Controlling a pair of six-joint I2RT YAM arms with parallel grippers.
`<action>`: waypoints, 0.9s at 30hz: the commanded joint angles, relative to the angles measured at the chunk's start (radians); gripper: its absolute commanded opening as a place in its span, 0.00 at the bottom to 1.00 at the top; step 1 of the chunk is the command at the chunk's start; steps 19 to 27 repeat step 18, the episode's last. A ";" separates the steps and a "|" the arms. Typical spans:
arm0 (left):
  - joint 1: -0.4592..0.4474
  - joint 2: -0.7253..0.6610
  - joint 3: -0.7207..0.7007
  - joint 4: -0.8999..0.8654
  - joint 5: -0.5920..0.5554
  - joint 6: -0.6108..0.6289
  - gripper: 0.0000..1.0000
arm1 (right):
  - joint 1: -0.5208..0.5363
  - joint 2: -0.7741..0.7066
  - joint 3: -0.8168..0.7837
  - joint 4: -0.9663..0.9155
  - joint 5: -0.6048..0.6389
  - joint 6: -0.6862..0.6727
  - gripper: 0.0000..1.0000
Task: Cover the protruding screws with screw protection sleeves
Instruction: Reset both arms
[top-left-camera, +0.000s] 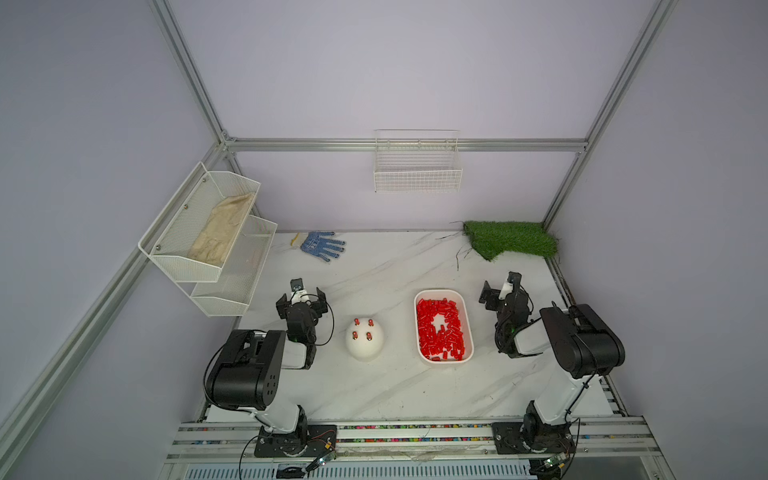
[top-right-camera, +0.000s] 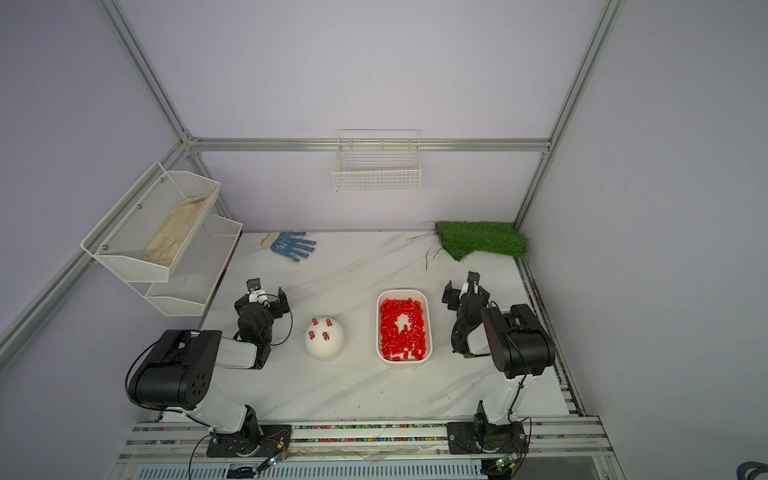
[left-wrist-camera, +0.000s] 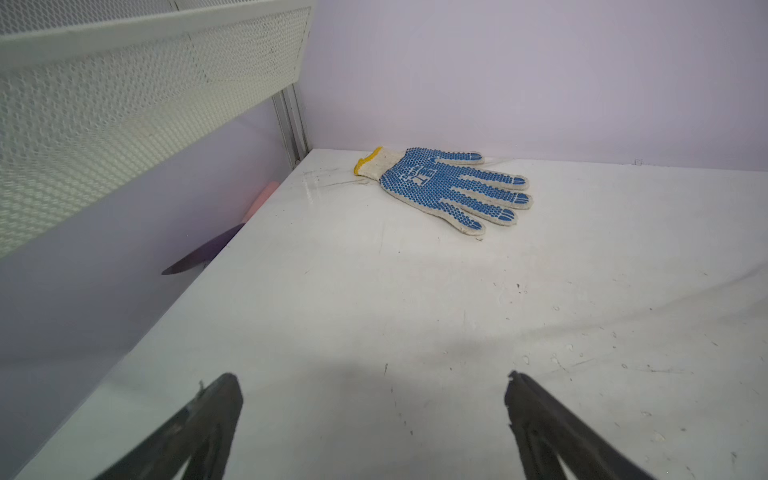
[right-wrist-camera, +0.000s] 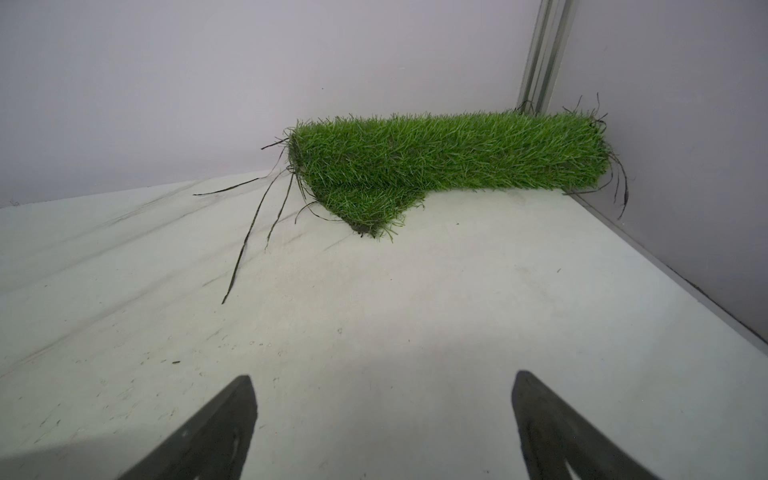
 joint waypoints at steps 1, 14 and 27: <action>0.003 -0.012 0.012 -0.015 -0.021 0.003 1.00 | -0.005 -0.007 0.009 0.032 -0.003 -0.013 0.97; 0.004 -0.013 0.014 -0.021 -0.020 0.001 1.00 | -0.006 -0.002 0.019 0.023 -0.005 -0.010 0.97; 0.003 -0.015 0.013 -0.024 -0.019 0.001 1.00 | -0.007 -0.006 0.013 0.024 -0.005 -0.013 0.97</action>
